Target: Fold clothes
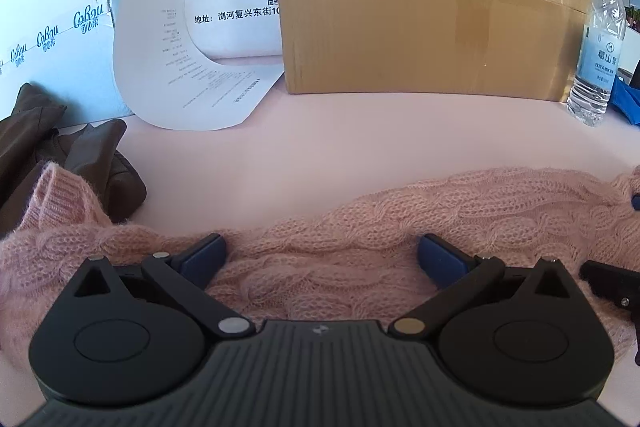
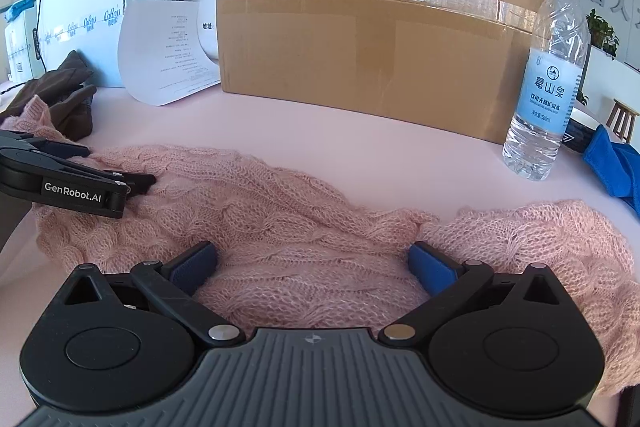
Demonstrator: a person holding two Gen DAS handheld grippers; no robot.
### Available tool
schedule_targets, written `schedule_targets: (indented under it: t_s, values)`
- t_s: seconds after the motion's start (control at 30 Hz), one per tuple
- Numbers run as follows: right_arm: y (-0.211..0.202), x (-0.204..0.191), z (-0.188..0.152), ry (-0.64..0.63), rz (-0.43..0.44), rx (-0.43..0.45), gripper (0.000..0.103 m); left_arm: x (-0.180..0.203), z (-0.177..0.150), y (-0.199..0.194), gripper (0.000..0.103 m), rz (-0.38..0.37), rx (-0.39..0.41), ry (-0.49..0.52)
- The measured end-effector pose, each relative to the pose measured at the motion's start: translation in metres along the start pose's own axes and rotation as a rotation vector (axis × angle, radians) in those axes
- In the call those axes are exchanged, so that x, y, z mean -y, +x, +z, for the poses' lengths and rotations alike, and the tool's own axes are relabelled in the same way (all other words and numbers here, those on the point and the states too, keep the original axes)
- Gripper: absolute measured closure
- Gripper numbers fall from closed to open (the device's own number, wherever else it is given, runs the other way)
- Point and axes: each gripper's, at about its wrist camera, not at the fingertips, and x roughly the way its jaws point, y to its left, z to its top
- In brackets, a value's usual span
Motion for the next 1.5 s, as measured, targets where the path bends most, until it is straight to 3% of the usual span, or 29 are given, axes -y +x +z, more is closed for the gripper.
schedule_targets:
  t_s: [1.5]
  values:
    - [-0.02,0.019,-0.016,0.013,0.013,0.011,0.0,-0.005,0.0,0.0,0.0,0.002,0.001,-0.01]
